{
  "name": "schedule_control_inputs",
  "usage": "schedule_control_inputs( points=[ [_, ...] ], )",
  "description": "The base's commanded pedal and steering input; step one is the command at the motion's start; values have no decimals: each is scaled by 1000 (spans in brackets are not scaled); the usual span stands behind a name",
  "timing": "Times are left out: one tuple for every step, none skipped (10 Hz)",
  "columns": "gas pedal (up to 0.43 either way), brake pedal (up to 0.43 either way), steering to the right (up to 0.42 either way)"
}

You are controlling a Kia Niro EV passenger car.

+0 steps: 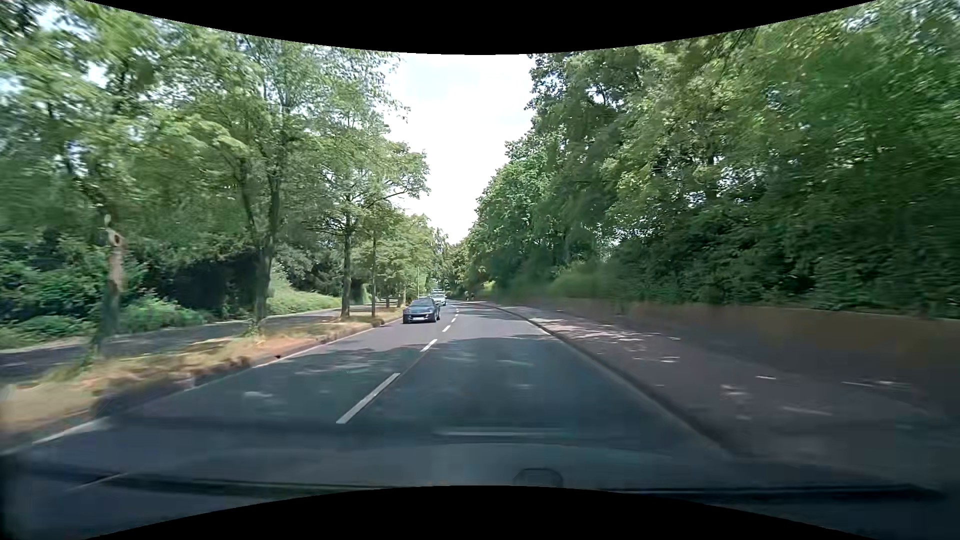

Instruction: Follow the waypoints while adhering to traffic rules and regulations

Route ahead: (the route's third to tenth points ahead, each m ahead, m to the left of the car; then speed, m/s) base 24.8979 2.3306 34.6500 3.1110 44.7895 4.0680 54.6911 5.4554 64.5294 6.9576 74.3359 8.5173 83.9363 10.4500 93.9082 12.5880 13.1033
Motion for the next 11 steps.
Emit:
schedule_control_inputs(
  points=[
    [157, 18, -10],
    [157, 18, -11],
    [157, 18, -11],
    [157, 18, -11],
    [157, 18, -10],
    [157, 18, -11],
    [157, 18, -11],
    [157, 18, -10],
    [157, 12, -11],
    [150, 18, -13],
    [150, 18, -13]
  ],
)
